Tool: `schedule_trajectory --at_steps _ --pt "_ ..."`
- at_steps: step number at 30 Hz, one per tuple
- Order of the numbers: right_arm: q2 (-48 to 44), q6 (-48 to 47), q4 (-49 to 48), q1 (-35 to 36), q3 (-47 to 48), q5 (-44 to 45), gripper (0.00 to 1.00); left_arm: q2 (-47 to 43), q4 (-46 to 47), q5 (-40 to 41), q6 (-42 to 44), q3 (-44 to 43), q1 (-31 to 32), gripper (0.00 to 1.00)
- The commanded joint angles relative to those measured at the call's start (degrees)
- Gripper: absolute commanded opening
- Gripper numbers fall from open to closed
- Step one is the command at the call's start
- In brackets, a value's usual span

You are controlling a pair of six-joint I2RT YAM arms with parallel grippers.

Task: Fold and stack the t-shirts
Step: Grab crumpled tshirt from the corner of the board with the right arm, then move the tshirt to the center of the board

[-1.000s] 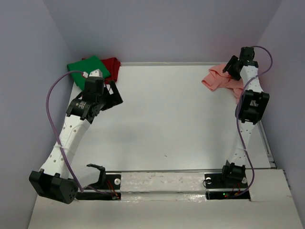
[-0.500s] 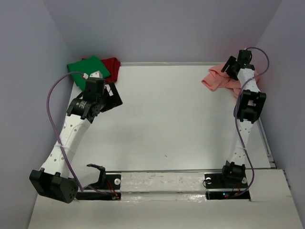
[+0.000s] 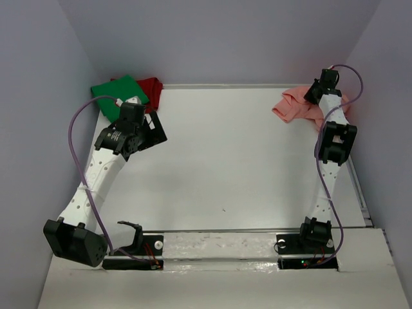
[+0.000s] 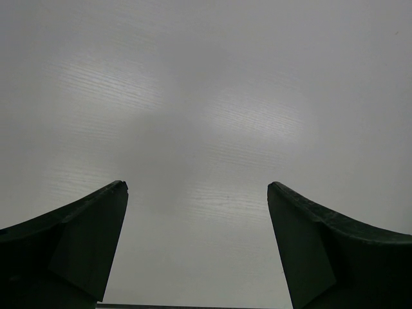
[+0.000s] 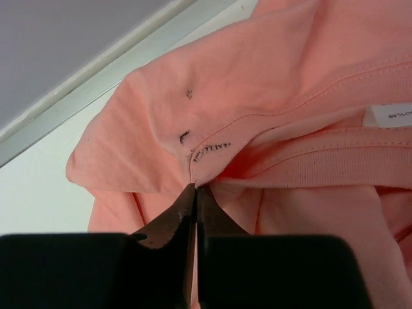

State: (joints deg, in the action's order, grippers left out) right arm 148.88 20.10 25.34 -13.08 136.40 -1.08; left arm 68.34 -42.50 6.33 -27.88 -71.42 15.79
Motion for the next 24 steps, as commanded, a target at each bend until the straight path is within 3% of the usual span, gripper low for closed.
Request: schedule_trajectory --at_steps 1,7,10,13,15,24 --pt "0.4 1.2 -3.5 -0.9 2.8 2.3 0.0 0.0 -0.7 1.1 0.9 -3.0 0.3 0.99" --pt "-4.0 4.9 -0.2 0.6 -1.2 -7.2 0.0 0.5 0.7 0.1 1.3 -3.4 0.3 0.99" --pt "-10.4 3.9 2.7 5.4 -5.9 -11.1 0.0 1.2 1.8 -0.5 1.8 -4.0 0.3 0.99" --pt "-19.7 6.7 5.7 11.3 -15.5 -15.1 0.0 1.9 3.4 -0.9 2.2 -4.1 0.3 0.99" --pt "-27.4 9.5 6.6 18.9 -25.2 -17.5 0.0 2.8 4.0 -0.4 2.5 -4.7 0.2 0.99" --pt "-47.1 17.6 20.2 33.8 -33.6 -29.5 0.0 4.9 0.8 7.8 3.0 -7.8 0.3 0.99"
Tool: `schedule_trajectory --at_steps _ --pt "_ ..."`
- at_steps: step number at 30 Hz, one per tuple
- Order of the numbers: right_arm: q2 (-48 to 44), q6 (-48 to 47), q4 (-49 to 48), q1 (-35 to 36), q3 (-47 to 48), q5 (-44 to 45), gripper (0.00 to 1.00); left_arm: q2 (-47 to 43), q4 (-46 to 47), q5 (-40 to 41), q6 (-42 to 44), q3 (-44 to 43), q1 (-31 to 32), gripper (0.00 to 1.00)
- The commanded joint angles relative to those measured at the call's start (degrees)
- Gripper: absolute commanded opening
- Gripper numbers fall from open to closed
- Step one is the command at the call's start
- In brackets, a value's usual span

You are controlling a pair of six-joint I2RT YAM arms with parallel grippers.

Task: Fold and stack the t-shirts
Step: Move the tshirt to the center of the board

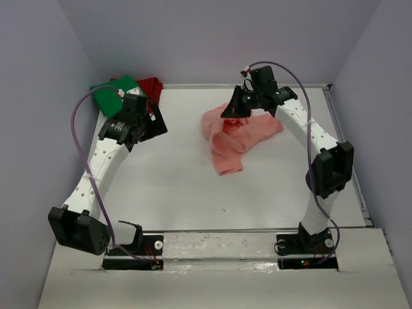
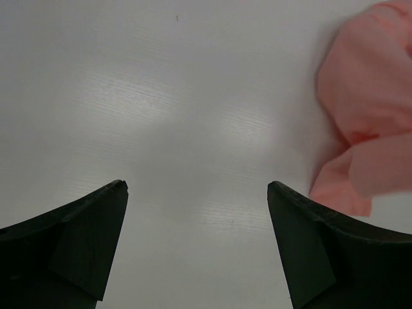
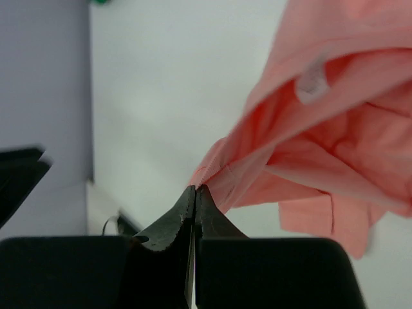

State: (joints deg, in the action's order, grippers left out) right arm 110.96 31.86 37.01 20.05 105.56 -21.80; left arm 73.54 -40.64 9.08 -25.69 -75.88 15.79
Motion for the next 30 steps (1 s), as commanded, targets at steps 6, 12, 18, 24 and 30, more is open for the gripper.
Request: schedule_trajectory --at_steps 6,12,18,24,30 --pt "-22.3 7.9 18.5 1.4 6.5 -5.8 0.0 -1.5 -2.2 8.7 -1.6 -2.6 0.2 0.99" --pt "-23.1 6.6 23.6 1.4 9.0 -9.9 0.0 -3.0 -2.4 9.2 -0.8 -2.7 0.3 0.99" --pt "-28.0 4.2 23.9 1.4 -3.7 -7.2 0.0 -5.0 -2.4 8.8 0.4 -2.2 0.2 0.99" --pt "-27.5 -1.7 31.6 1.4 -11.2 2.4 0.0 -6.5 -2.4 8.7 0.9 -0.9 0.2 0.99" --pt "-27.6 -3.9 31.7 -0.5 -14.6 23.8 0.0 -6.7 -1.9 7.7 0.6 -0.2 0.3 0.99"
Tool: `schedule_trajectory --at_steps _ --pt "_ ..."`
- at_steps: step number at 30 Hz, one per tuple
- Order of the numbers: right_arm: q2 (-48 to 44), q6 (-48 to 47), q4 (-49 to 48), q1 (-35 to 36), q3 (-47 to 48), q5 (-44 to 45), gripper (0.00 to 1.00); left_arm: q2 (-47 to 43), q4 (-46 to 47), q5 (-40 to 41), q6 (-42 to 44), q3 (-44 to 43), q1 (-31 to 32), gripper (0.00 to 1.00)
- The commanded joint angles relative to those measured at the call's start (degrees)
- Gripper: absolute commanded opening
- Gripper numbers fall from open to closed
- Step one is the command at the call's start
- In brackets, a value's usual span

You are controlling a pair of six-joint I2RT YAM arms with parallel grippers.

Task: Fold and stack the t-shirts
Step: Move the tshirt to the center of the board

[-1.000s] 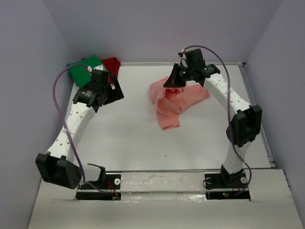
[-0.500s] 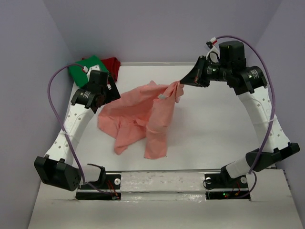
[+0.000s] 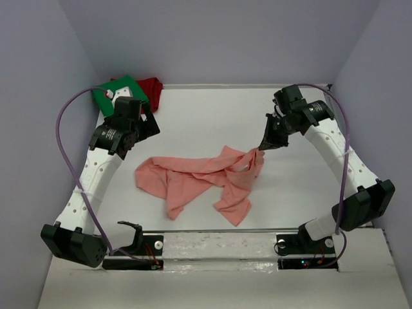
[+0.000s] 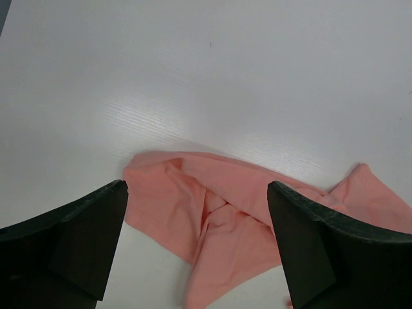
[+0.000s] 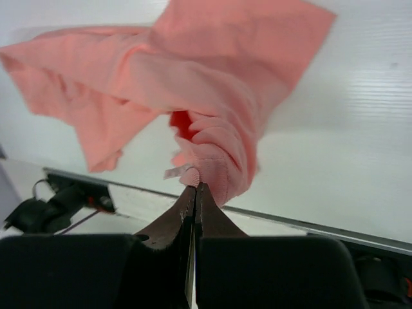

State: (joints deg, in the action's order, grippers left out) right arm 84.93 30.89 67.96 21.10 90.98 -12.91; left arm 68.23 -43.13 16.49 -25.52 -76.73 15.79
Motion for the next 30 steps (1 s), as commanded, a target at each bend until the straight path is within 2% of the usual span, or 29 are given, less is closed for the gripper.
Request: schedule_trajectory --at_steps 1,5,8,9,12,14,16,19,20,22,26,28,30 --pt "-1.1 -3.3 0.2 -2.3 0.0 17.8 0.0 -1.3 0.7 -0.2 0.4 0.8 0.2 0.99" --pt "3.7 -5.6 -4.0 -7.8 0.8 23.4 0.0 -1.7 1.5 -1.8 0.0 1.8 0.2 0.99" --pt "8.8 -8.1 -9.8 -14.3 4.5 21.9 0.0 -1.9 1.8 -2.5 0.1 2.5 0.2 0.99" --pt "10.5 -9.3 -10.0 -16.7 8.7 18.8 0.0 -1.9 1.9 -2.7 0.5 2.5 0.3 0.99" --pt "16.7 -12.0 -8.0 -17.3 16.0 13.2 0.0 -1.5 1.7 -3.1 0.6 2.2 0.3 0.99" --pt "19.4 -12.1 -5.7 -17.3 20.5 5.0 0.0 -1.7 2.0 -3.5 0.7 2.3 0.2 0.99" --pt "19.7 -11.9 -5.8 -17.3 19.1 -5.0 0.0 -1.7 2.3 -3.7 0.6 2.6 0.3 0.99" --pt "16.2 -8.4 -11.1 -16.4 12.7 -17.8 0.0 -1.3 3.0 -3.9 0.1 3.0 0.3 0.99" --pt "14.8 -7.5 -13.1 -14.5 9.3 -20.5 0.0 -1.0 3.1 -4.0 -0.3 3.0 0.3 0.99" --pt "14.4 -7.0 -12.3 -12.2 8.4 -24.5 0.0 -0.7 3.4 -4.4 -0.4 3.2 0.3 0.99" --pt "14.6 -9.2 -4.9 -7.8 7.6 -33.0 0.0 0.8 3.9 -4.2 0.1 2.8 0.3 0.99" --pt "11.2 -9.2 -2.4 -7.2 3.2 -34.9 0.0 1.4 4.0 -3.9 0.8 2.2 0.3 0.99" --pt "8.1 -10.2 -0.6 -7.2 -6.0 -37.3 0.0 2.1 3.8 -3.4 1.2 1.5 0.2 0.99"
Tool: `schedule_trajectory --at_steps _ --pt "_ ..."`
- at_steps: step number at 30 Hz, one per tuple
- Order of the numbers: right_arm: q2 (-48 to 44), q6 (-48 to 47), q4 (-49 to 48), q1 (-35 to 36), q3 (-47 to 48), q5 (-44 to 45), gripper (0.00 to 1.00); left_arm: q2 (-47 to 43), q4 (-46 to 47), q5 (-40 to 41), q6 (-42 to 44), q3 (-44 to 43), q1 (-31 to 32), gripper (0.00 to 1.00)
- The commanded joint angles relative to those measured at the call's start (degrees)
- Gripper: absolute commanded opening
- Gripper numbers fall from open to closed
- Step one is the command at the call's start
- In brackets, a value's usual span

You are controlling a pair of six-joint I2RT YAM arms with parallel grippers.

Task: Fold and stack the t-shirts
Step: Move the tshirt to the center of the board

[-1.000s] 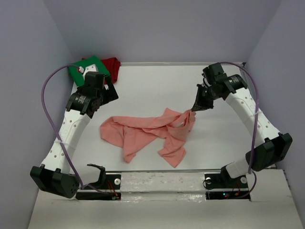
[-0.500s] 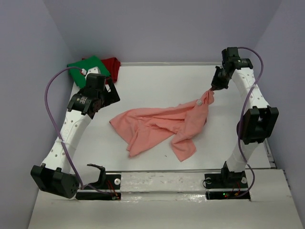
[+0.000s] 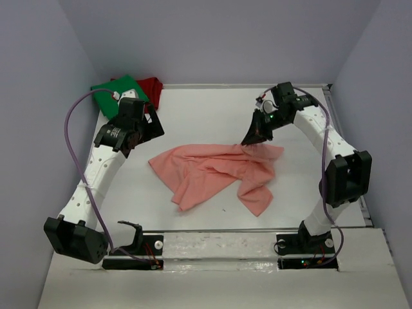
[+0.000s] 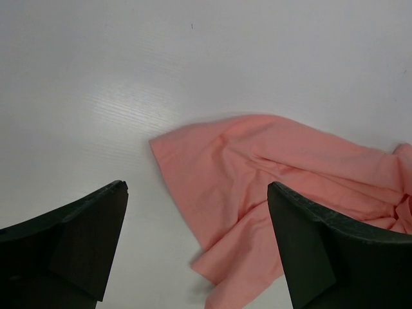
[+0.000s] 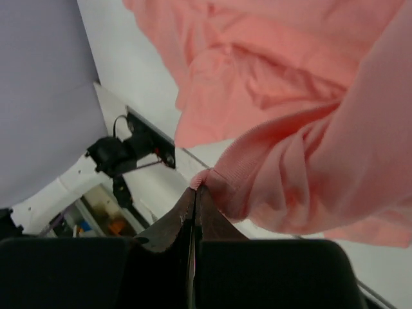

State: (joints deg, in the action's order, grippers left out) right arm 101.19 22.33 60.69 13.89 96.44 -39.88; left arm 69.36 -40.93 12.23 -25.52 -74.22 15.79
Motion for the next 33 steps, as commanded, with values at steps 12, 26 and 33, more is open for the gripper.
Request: schedule_trajectory --at_steps 12,26,33 --pt "-19.6 -5.2 14.5 0.5 -35.9 4.3 0.08 3.5 2.7 0.7 2.3 -1.3 0.3 0.99" --pt "-15.6 1.1 9.0 -1.1 -20.9 24.2 0.47 3.2 3.0 -0.8 2.9 -1.6 0.3 0.99" --pt "-21.2 8.1 -11.2 -12.7 -34.0 21.9 0.43 2.6 5.6 -7.2 2.5 3.4 0.2 0.99"
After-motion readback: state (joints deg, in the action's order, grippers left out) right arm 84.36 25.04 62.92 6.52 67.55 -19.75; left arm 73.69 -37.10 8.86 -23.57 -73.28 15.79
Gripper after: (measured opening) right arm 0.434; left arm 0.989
